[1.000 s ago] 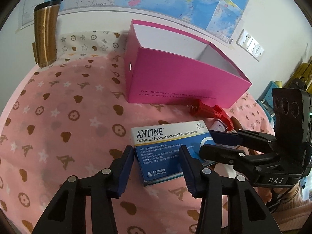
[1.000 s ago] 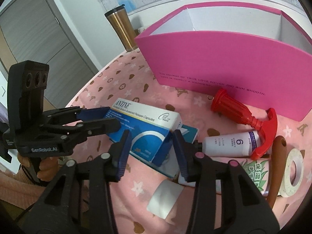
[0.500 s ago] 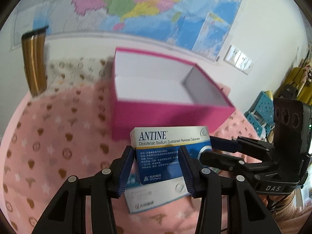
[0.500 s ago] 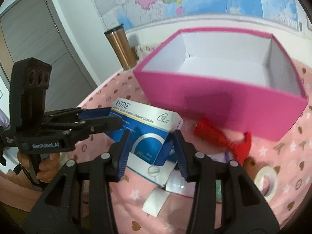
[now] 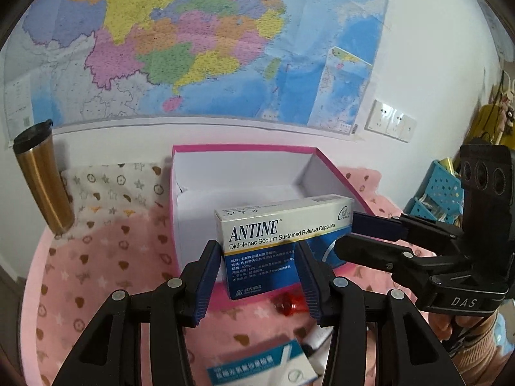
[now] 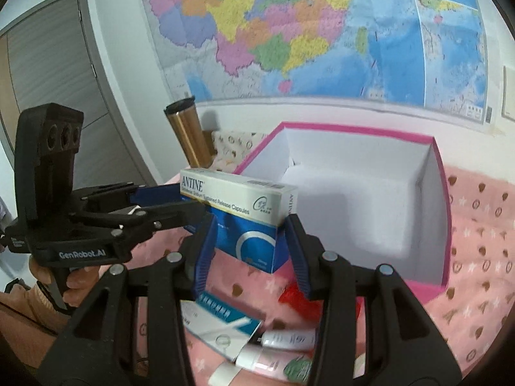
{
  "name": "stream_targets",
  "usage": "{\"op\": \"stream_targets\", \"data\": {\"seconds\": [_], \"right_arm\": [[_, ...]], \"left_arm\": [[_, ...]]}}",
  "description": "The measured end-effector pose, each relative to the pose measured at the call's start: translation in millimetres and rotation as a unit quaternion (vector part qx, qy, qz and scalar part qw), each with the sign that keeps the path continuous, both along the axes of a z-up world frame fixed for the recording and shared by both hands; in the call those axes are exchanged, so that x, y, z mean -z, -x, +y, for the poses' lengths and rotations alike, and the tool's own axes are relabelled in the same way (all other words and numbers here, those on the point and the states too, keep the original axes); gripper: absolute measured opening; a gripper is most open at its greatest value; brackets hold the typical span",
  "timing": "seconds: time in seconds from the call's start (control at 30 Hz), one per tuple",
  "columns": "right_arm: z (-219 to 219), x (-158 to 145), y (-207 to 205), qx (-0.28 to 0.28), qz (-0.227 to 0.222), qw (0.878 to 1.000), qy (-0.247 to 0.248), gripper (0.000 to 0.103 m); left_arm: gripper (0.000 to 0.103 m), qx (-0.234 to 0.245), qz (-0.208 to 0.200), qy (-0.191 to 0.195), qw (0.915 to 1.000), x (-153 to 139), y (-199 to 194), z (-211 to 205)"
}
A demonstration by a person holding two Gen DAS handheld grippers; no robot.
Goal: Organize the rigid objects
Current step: 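Carry the medicine box over the magenta box and release it inside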
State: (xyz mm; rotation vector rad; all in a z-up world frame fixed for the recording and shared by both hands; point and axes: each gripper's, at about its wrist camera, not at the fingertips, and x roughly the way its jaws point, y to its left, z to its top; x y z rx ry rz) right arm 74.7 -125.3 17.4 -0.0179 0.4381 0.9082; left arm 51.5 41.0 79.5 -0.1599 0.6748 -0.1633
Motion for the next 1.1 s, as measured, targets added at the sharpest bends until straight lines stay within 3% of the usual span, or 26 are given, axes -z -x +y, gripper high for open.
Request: {"op": "stream_targets", "data": {"seconds": [0.23,0.73,0.93,1.1], "right_arm": [[11.6,0.5,-34.8,-0.002,0.027,1.0,-0.007,0.047],[39.3,50.0,-106.5,-0.009,0.158,0.987,0.033,0.048],[50.8,59.4,-122.1,0.001,0.178,0.982,0.057,0.048],[36.6,51.2,-111.2,0.013,0.146,0.988,0.038,0.048]], "left_arm": [[0.047,-0.028,0.033,-0.003,0.9991,7.4,-36.0,9.4],[0.047,-0.05,0.116,-0.03,0.9915,51.7,-75.9,10.9],[0.047,-0.069,0.11,-0.048,0.9904,51.7,-81.8,8.1],[0.049,-0.093,0.066,-0.083,0.99,43.8,-70.4,6.9]]}}
